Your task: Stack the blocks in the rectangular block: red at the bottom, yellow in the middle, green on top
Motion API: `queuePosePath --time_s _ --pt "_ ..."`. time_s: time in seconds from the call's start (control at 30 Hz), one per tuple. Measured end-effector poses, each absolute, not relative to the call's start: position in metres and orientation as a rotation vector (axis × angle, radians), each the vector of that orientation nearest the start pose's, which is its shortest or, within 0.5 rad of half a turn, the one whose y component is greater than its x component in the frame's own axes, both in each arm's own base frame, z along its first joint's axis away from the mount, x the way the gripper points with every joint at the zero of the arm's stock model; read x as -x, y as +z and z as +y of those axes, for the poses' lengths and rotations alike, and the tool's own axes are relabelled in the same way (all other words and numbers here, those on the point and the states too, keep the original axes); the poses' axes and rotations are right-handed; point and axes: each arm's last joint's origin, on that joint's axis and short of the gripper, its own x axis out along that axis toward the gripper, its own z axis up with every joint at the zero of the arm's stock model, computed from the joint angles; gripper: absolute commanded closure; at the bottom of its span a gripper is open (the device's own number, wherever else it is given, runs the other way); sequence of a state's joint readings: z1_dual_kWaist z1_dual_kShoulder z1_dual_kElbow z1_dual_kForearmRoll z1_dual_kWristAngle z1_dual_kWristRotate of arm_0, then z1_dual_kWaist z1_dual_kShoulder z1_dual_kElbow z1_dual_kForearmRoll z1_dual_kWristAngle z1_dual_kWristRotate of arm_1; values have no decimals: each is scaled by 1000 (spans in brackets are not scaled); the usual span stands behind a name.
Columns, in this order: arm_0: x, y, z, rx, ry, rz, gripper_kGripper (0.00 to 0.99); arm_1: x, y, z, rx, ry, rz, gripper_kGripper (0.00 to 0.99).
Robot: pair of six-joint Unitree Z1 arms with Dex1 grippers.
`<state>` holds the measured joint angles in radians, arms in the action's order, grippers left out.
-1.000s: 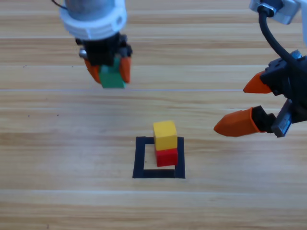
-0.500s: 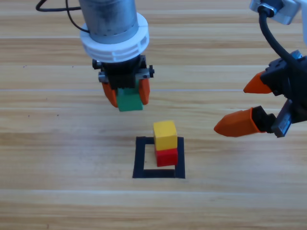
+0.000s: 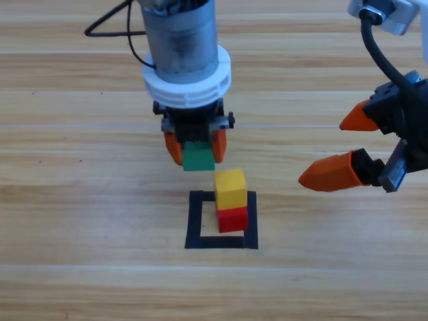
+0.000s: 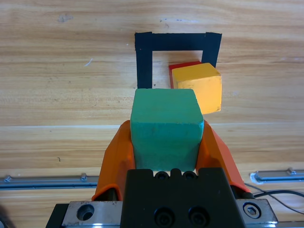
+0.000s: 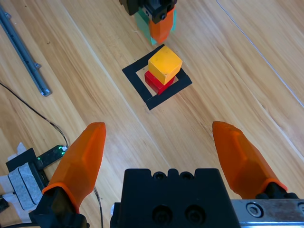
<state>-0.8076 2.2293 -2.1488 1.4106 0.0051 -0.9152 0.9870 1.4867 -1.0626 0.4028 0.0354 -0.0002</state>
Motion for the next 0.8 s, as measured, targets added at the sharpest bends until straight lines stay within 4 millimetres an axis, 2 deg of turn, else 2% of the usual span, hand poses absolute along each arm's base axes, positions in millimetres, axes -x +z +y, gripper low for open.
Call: queuePosePath --time_s 0.3,0.63,0.8 --pt "-310 291 -335 73 -10 1516 990 -149 326 229 396 961 768 4" --pt "-308 291 -338 62 -26 1513 990 -149 326 229 396 961 768 2" --pt "-309 282 -343 43 -22 1526 990 -149 326 229 396 961 768 2"
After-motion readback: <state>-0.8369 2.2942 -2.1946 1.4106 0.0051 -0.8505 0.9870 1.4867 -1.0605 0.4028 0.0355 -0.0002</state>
